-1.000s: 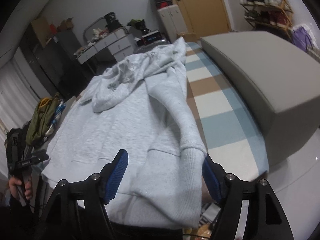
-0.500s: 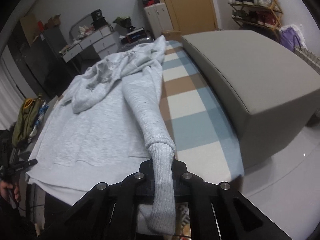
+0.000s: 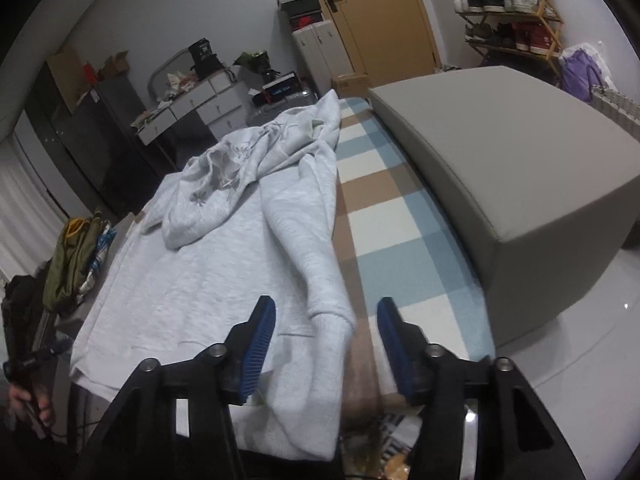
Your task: Fold large clothes
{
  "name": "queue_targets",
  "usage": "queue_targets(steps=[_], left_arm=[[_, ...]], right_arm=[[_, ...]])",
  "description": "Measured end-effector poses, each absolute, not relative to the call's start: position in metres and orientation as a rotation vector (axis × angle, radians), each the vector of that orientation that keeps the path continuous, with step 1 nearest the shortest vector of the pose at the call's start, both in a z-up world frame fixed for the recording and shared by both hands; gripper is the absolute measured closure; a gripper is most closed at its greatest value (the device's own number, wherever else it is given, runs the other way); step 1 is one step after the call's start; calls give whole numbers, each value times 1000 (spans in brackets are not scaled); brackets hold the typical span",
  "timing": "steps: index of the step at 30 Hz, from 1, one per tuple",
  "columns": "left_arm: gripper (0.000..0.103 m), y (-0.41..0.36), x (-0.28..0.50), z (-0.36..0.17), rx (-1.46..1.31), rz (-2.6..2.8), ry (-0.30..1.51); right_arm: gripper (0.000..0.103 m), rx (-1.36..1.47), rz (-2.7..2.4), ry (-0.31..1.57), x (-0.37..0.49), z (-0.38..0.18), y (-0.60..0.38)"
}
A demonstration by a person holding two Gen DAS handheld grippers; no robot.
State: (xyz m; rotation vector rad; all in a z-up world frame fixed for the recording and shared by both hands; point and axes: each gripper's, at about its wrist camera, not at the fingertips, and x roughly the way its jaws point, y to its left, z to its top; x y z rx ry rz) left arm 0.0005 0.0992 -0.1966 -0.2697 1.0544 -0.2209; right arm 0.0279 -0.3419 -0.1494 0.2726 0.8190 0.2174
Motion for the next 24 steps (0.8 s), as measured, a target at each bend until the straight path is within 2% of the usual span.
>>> queue_targets(steps=[1, 3, 4, 5, 6, 7, 10, 11, 12, 19, 24], left_arm=[[14, 96, 6, -208, -283, -215, 1087], [28, 97, 7, -219, -326, -215, 1104], [42, 96, 5, -217, -325, -237, 1081], [73, 94, 5, -217, -337, -267, 1094], [78, 94, 6, -221, -369, -293, 1120], [80, 91, 4, -221, -353, -282, 1122], [82, 76, -5, -214, -208, -236, 1119], [85, 70, -8, -210, -144, -208, 1115], [92, 67, -10, -207, -85, -176, 1106], [91, 67, -11, -214, -40, -107, 1100], [86, 52, -15, -200, 23, -111, 1051]], right_arm=[[49, 270, 219, 832, 30, -152, -339], [50, 281, 231, 869, 32, -162, -335], [52, 287, 238, 882, 33, -165, -332], [56, 289, 246, 894, 34, -168, -329], [71, 283, 250, 901, 35, -170, -327], [85, 276, 249, 908, 35, -171, -326], [92, 257, 242, 906, 36, -168, -326], [93, 248, 237, 907, 35, -168, -327], [95, 229, 223, 910, 35, -167, -328], [95, 14, 134, 936, 32, -180, -319], [92, 145, 170, 944, 35, -175, -329]])
